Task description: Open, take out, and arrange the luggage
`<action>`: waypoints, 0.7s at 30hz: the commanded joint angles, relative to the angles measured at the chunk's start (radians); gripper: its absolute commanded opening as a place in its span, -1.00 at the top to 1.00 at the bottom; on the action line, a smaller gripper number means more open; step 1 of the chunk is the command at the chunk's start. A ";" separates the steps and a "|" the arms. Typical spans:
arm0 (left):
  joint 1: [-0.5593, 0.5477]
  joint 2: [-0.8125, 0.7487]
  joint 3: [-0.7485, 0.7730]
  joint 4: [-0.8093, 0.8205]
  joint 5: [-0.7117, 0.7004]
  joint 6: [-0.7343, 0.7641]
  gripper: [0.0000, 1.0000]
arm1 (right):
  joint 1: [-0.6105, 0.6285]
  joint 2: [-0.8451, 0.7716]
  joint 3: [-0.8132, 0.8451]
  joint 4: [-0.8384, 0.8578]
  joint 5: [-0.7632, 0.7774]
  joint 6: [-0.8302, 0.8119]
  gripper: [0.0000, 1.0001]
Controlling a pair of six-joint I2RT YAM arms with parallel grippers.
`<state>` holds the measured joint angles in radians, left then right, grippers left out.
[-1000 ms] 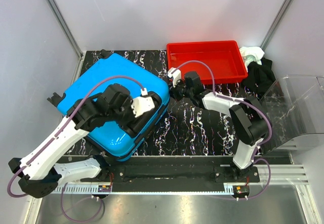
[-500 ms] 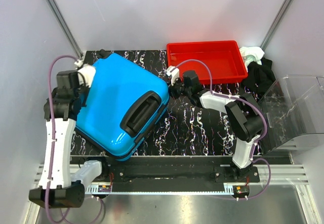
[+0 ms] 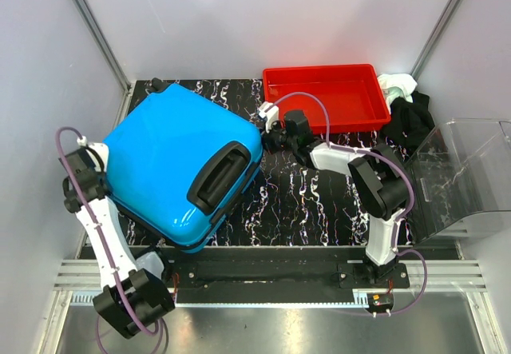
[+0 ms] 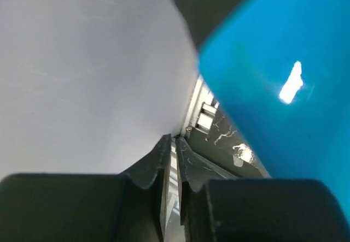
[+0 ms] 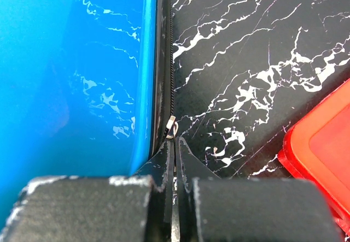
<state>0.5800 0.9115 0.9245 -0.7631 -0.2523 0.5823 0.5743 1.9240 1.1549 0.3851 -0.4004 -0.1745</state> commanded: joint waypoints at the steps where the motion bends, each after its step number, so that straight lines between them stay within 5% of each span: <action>1: 0.004 0.016 -0.133 0.210 -0.016 0.024 0.74 | 0.101 0.017 0.035 0.078 -0.015 -0.040 1.00; 9: -0.025 0.208 -0.079 0.347 0.186 -0.007 0.81 | 0.168 -0.028 -0.015 0.113 0.038 -0.056 1.00; 21: -0.316 0.547 0.066 0.427 0.234 -0.022 0.80 | 0.309 -0.175 -0.216 0.199 0.169 0.050 1.00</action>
<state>0.4694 1.3308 0.9924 -0.2691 -0.3420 0.7143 0.6960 1.8069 0.9714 0.4980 -0.1490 -0.1005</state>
